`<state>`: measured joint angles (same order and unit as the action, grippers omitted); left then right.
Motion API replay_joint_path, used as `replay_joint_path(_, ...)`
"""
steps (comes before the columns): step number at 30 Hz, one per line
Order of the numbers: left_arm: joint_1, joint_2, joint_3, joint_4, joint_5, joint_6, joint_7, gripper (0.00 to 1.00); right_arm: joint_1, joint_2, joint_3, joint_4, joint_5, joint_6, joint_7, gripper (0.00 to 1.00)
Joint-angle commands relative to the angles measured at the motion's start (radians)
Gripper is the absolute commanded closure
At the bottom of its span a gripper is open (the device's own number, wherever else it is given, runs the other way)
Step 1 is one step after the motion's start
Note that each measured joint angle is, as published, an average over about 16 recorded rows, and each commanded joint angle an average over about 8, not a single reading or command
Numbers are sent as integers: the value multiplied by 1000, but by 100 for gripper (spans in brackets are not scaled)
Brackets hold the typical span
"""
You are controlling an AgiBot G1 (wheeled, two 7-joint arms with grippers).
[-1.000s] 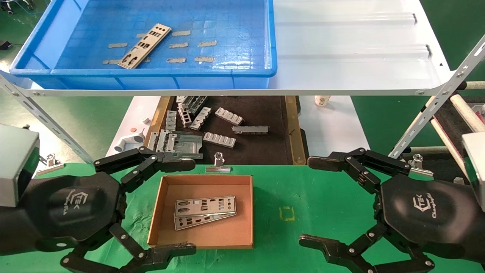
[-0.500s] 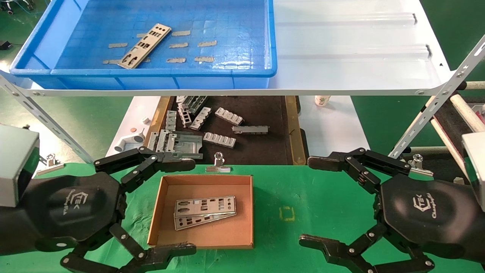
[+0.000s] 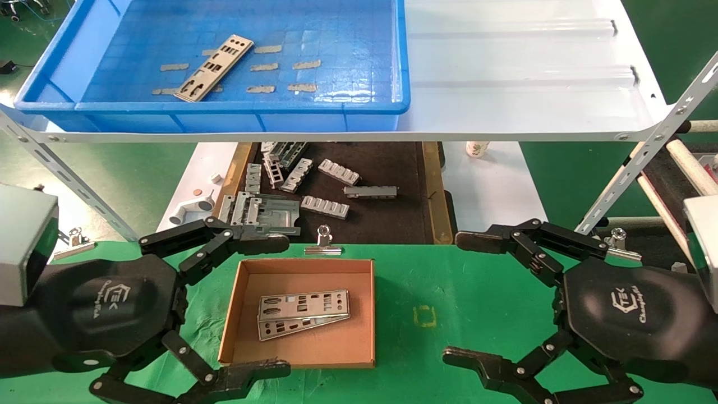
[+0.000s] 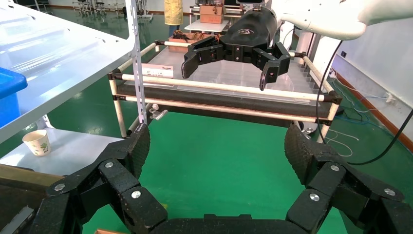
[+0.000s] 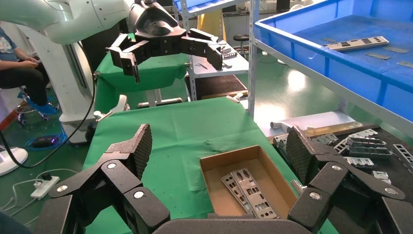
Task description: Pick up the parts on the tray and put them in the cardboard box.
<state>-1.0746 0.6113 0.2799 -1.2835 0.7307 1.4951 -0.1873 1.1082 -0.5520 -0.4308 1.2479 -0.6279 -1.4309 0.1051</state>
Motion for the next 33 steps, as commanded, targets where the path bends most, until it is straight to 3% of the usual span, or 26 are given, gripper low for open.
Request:
replay_joint_path(1,0,0,0,0,0,0,0,0,0,0,0,0,0,0,0,0)
replay_joint_path(33,0,0,0,0,0,0,0,0,0,0,0,0,0,0,0,0)
